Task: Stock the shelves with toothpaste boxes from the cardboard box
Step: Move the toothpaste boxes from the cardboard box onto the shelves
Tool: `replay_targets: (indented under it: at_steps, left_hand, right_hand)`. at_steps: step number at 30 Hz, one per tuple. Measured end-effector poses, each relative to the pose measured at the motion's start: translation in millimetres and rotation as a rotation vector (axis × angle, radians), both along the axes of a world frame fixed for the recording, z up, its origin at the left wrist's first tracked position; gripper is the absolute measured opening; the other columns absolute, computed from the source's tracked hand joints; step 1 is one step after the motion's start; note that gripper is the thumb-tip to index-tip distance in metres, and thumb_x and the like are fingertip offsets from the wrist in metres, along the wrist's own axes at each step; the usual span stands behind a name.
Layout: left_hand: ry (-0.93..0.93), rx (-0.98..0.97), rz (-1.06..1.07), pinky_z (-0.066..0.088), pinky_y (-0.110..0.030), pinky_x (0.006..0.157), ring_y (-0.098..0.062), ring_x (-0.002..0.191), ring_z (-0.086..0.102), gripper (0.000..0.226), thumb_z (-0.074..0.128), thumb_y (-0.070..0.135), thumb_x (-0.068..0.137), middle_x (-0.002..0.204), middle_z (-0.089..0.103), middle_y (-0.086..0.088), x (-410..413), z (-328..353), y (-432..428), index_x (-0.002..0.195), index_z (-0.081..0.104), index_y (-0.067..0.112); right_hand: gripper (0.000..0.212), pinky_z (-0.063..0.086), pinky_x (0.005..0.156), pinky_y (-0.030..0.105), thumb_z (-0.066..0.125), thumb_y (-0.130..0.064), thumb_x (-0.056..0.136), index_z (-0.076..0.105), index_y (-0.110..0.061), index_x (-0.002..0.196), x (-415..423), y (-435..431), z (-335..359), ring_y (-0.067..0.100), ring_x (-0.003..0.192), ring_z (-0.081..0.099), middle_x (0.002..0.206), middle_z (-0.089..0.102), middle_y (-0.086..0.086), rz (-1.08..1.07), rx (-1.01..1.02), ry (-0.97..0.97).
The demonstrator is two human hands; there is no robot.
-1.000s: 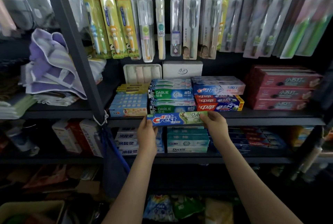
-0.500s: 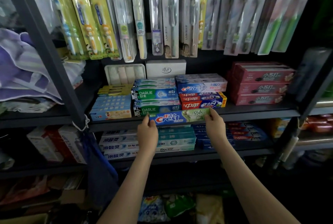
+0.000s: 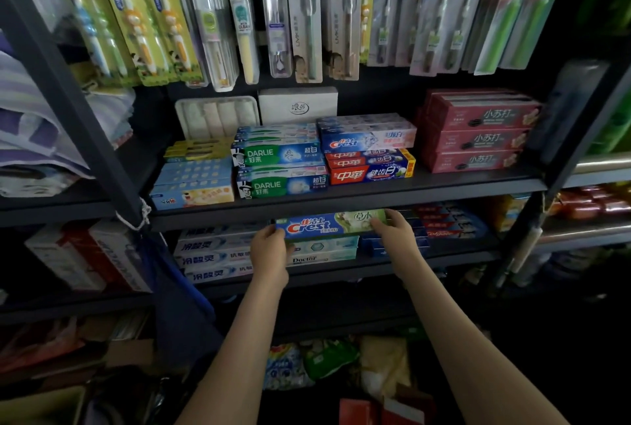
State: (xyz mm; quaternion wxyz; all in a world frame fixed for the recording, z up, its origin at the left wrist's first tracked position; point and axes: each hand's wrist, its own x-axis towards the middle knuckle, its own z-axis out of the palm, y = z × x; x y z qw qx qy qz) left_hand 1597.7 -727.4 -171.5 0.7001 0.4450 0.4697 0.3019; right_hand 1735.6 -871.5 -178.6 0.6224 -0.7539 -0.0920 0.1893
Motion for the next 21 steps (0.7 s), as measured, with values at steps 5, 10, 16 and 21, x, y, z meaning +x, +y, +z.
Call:
replay_targets:
  at_steps: [5, 10, 16, 21]
  left_hand:
    - [-0.096, -0.060, 0.085, 0.050, -0.030, 0.079, -0.021, 0.099, 0.059, 0.033, 0.043, 0.002, 0.099, 0.116, 0.059, -0.014, -24.0, -6.5, 0.3, 0.131, 0.050, 0.005]
    - [-0.080, 0.017, 0.154, 0.051, -0.027, 0.072, -0.016, 0.087, 0.061, 0.033, 0.044, 0.003, 0.099, 0.109, 0.059, -0.009, -43.9, -4.5, 13.5, 0.131, 0.051, 0.006]
    - [-0.057, 0.183, 0.107, 0.050, -0.028, 0.071, -0.011, 0.080, 0.060, 0.033, 0.041, 0.012, 0.102, 0.098, 0.062, 0.002, -46.1, 2.2, 22.9, 0.131, 0.053, 0.020]
    - [-0.196, 0.040, 0.073, 0.055, -0.032, 0.077, -0.024, 0.101, 0.064, 0.026, 0.054, 0.023, 0.097, 0.109, 0.063, -0.009, -41.9, 11.3, 18.9, 0.122, 0.053, 0.014]
  right_hand:
    - [0.042, 0.047, 0.084, 0.034, 0.053, -0.009, 0.096, 0.043, -0.014, 0.136, -18.9, 13.6, -9.2, 0.022, 0.108, 0.053, 0.126, 0.051, 0.003, 0.057, 0.030, 0.042]
    - [0.045, 0.047, 0.094, 0.037, 0.053, -0.011, 0.096, 0.040, -0.017, 0.139, -33.8, 34.7, -14.7, 0.022, 0.113, 0.053, 0.132, 0.050, 0.005, 0.116, 0.052, 0.028]
    - [0.062, 0.043, 0.102, 0.040, 0.066, -0.030, 0.088, 0.035, -0.022, 0.141, -33.8, 49.4, -9.2, 0.023, 0.118, 0.049, 0.135, 0.044, 0.005, 0.155, 0.057, -0.030]
    - [0.048, 0.046, 0.090, 0.035, 0.062, -0.024, 0.091, 0.039, -0.020, 0.133, -30.8, 51.9, -1.2, 0.023, 0.111, 0.053, 0.128, 0.046, 0.007, 0.107, 0.135, -0.032]
